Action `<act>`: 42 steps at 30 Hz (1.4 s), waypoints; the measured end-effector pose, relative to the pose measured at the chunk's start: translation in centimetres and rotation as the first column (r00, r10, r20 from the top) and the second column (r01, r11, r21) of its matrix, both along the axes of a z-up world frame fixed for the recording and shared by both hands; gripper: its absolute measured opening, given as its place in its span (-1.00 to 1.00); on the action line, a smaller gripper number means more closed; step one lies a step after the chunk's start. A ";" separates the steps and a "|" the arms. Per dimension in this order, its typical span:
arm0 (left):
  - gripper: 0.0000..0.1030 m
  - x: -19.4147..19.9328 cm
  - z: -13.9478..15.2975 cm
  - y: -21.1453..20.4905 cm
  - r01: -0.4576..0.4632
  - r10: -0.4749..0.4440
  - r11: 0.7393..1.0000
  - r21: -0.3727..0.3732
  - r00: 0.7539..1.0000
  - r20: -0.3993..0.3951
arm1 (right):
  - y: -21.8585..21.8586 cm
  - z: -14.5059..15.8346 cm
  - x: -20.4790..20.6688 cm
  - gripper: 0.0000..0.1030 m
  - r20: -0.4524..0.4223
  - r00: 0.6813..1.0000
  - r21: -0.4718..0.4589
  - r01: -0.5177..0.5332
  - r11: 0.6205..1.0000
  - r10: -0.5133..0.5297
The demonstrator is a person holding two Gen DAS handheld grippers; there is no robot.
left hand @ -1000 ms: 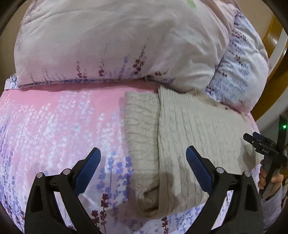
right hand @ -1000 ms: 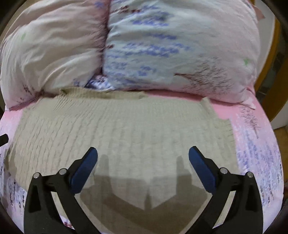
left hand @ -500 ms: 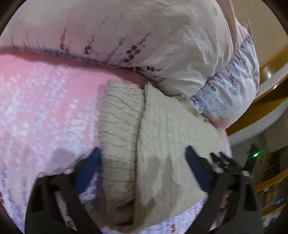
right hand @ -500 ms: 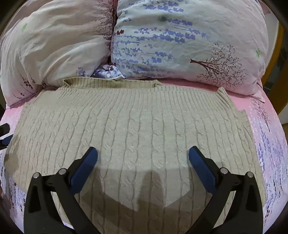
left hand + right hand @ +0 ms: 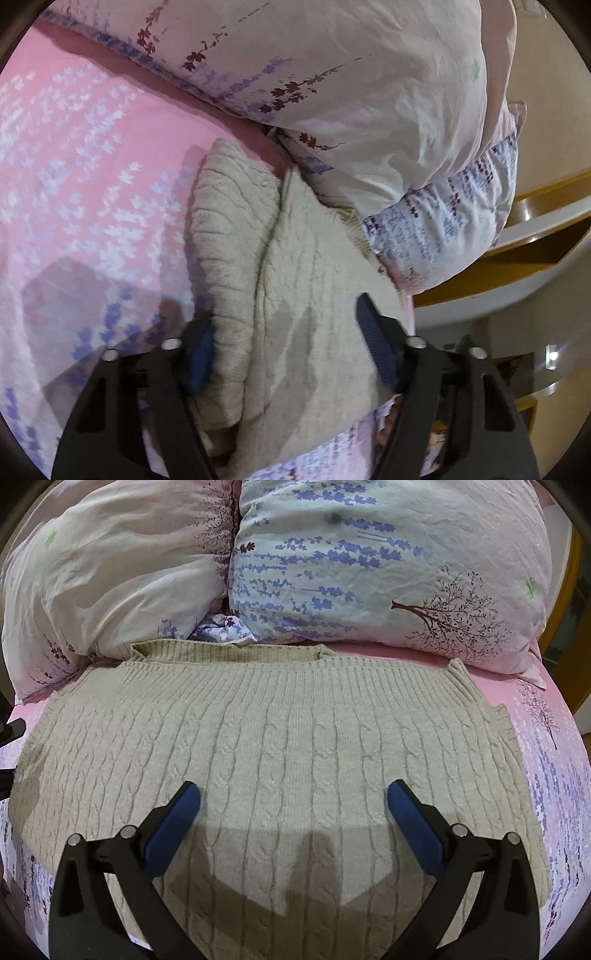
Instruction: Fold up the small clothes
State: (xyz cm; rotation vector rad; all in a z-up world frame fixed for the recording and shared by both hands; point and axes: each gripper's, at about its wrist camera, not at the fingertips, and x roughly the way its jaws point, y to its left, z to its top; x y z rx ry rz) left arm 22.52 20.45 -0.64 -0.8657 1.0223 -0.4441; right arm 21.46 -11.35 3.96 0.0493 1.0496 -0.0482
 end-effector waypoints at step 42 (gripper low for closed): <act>-0.71 1.3 5.6 -19.7 0.248 -0.209 0.943 -0.220 0.960 0.185 | -9.8 3.0 -3.2 0.97 0.129 0.991 0.539 -0.085 0.838 0.017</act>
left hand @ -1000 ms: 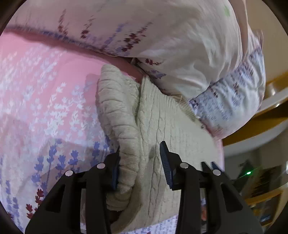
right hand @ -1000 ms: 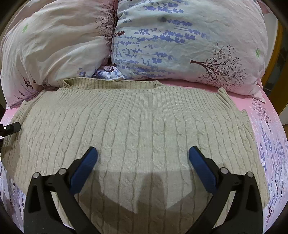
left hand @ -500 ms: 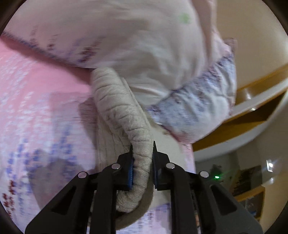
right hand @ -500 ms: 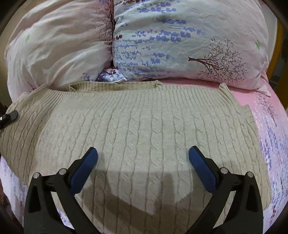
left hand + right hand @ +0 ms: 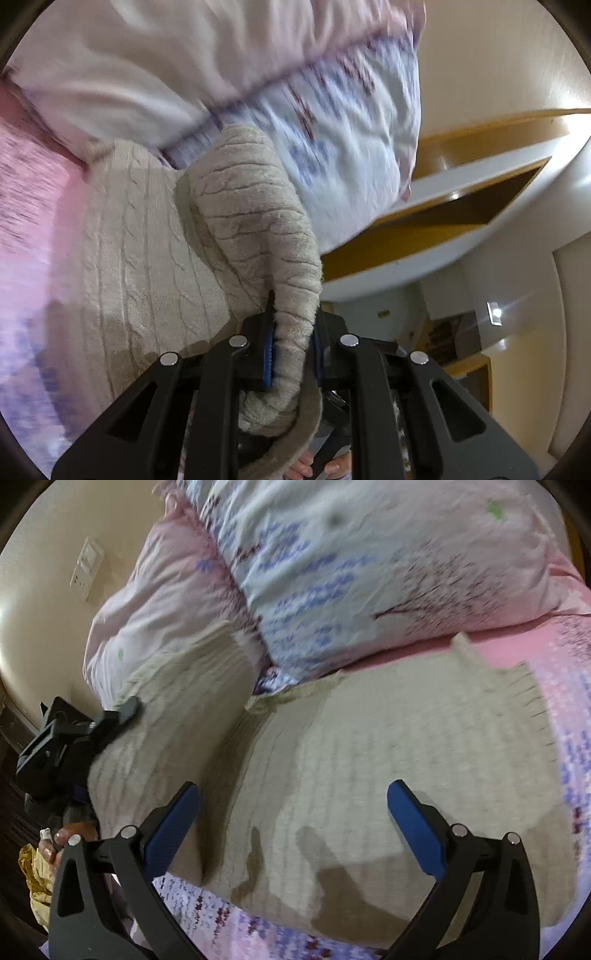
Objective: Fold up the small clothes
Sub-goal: 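Grasp the folded end with the left gripper and lift it over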
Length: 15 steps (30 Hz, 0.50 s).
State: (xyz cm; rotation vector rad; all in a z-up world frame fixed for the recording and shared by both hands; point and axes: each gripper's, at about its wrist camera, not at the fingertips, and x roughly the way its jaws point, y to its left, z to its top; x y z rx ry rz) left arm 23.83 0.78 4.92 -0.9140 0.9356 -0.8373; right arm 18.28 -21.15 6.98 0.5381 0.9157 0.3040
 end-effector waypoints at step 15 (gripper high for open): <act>-0.31 0.6 -5.5 -7.7 0.206 -0.220 0.974 -0.094 0.958 -0.183 | -6.0 -2.3 0.2 0.97 -0.079 0.997 0.318 0.020 0.948 0.005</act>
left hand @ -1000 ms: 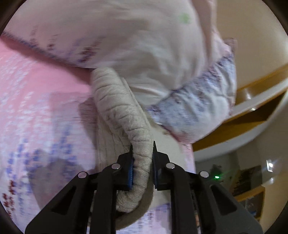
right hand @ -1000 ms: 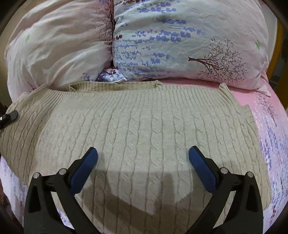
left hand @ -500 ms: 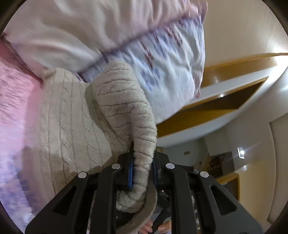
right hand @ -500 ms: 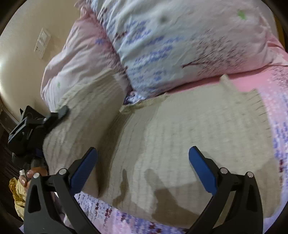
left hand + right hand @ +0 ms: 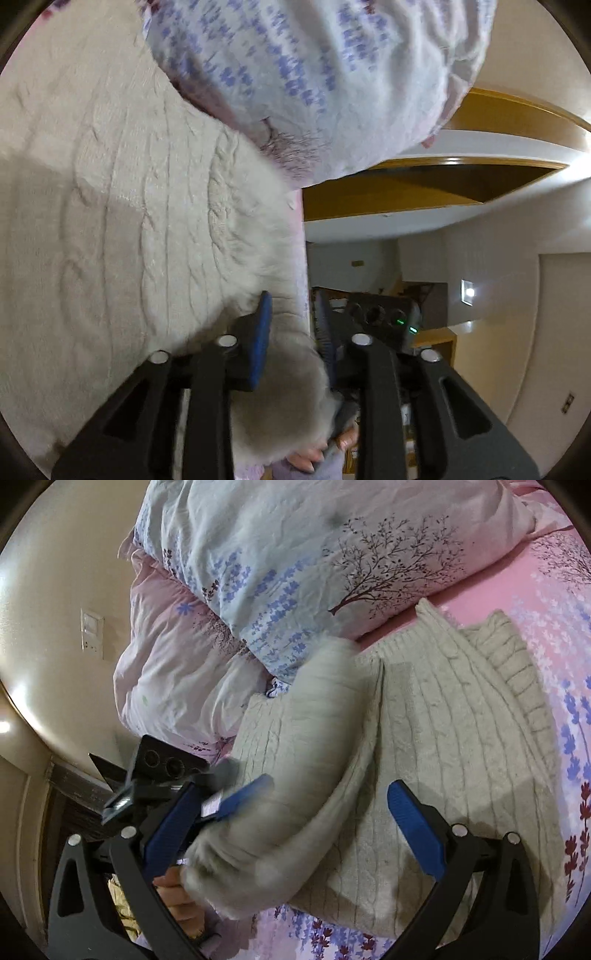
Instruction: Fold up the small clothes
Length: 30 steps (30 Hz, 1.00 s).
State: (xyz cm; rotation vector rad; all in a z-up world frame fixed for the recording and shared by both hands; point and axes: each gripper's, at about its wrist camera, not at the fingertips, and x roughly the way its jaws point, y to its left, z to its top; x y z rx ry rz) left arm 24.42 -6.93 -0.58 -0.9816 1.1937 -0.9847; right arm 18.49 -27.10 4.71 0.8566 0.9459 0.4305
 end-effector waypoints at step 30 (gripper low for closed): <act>0.97 -6.7 3.4 5.0 -0.543 -0.158 0.116 0.831 0.816 0.556 | 1.5 0.7 2.7 -0.69 -0.093 0.995 -0.226 0.003 0.974 -0.025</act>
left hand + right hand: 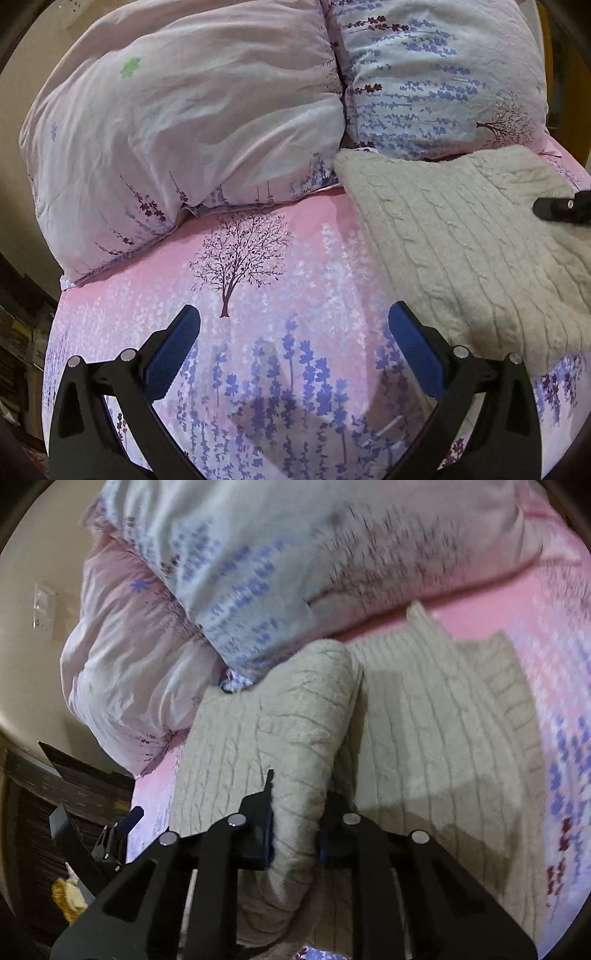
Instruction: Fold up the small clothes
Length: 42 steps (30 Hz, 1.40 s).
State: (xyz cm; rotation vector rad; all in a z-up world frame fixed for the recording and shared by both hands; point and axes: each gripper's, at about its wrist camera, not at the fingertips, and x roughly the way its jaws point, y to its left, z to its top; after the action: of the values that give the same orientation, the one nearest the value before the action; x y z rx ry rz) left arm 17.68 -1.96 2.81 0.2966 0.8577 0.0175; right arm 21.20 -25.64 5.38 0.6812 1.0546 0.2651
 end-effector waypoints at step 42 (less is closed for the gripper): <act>0.97 -2.8 0.8 -1.3 0.275 -0.283 0.919 -0.283 0.959 0.012 | -9.7 2.4 -6.9 0.21 0.025 0.976 -0.048 0.216 0.975 -0.215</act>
State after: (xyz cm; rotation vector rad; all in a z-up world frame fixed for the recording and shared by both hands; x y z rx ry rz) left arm 14.87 -3.25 3.64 0.1481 0.8279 -0.3742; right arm 14.33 -35.36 7.82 0.7397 0.9565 0.0570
